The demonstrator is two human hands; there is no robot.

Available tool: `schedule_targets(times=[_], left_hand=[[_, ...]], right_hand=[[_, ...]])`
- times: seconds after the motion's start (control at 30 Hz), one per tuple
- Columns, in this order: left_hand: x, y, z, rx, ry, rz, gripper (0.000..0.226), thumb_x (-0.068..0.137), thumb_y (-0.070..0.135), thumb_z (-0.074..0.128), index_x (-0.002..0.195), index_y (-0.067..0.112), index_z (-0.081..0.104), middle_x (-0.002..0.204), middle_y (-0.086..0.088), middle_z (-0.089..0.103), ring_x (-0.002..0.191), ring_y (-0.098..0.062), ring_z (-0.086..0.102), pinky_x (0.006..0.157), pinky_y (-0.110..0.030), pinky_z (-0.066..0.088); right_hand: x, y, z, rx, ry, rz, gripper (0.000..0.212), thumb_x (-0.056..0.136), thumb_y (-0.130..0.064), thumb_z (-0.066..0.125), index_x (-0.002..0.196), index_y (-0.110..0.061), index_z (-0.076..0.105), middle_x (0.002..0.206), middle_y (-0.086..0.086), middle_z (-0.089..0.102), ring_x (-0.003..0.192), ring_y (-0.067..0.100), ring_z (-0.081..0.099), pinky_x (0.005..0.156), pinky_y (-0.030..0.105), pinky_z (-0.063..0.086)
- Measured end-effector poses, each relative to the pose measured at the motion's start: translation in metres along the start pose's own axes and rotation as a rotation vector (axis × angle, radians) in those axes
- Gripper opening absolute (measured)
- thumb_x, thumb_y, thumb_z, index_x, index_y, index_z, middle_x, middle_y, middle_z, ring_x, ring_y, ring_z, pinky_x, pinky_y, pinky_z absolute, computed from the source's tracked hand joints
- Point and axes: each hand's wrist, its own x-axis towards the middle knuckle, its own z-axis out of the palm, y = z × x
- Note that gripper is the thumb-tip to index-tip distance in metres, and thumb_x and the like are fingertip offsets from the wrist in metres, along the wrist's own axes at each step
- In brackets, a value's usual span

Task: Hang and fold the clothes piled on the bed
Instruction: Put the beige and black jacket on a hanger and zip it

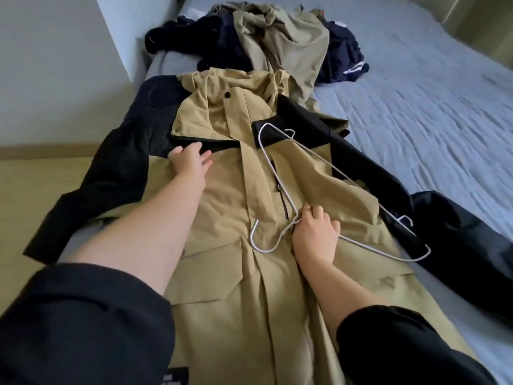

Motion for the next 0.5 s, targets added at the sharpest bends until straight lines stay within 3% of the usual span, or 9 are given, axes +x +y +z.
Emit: schedule_targets(times=[0.2, 0.4, 0.5], left_hand=[[0.037, 0.024, 0.001, -0.019, -0.026, -0.029, 0.059, 0.089, 0.023, 0.067, 0.140, 0.012, 0.038, 0.123, -0.009, 0.058, 0.100, -0.020, 0.066, 0.095, -0.039, 0.052], [0.032, 0.021, -0.003, 0.122, 0.017, 0.055, 0.021, 0.086, 0.007, 0.069, 0.104, 0.013, 0.058, 0.110, -0.010, 0.063, 0.096, -0.019, 0.065, 0.076, -0.030, 0.058], [0.017, 0.021, -0.015, 0.193, -0.022, 0.059, 0.017, 0.088, 0.006, 0.066, 0.101, 0.014, 0.058, 0.105, -0.008, 0.064, 0.092, -0.019, 0.065, 0.068, -0.026, 0.056]], right_hand=[[0.000, 0.001, 0.002, 0.032, 0.030, 0.018, 0.040, 0.091, -0.014, 0.044, 0.130, -0.010, 0.053, 0.109, 0.008, 0.057, 0.100, 0.030, 0.053, 0.085, 0.039, 0.030], [0.002, 0.000, 0.004, 0.061, 0.046, 0.021, 0.038, 0.088, -0.010, 0.047, 0.125, -0.009, 0.056, 0.104, 0.009, 0.058, 0.096, 0.032, 0.053, 0.084, 0.040, 0.032], [0.004, 0.000, 0.005, 0.046, 0.038, 0.014, 0.040, 0.090, -0.010, 0.043, 0.128, -0.012, 0.053, 0.107, 0.007, 0.056, 0.100, 0.029, 0.052, 0.085, 0.039, 0.029]])
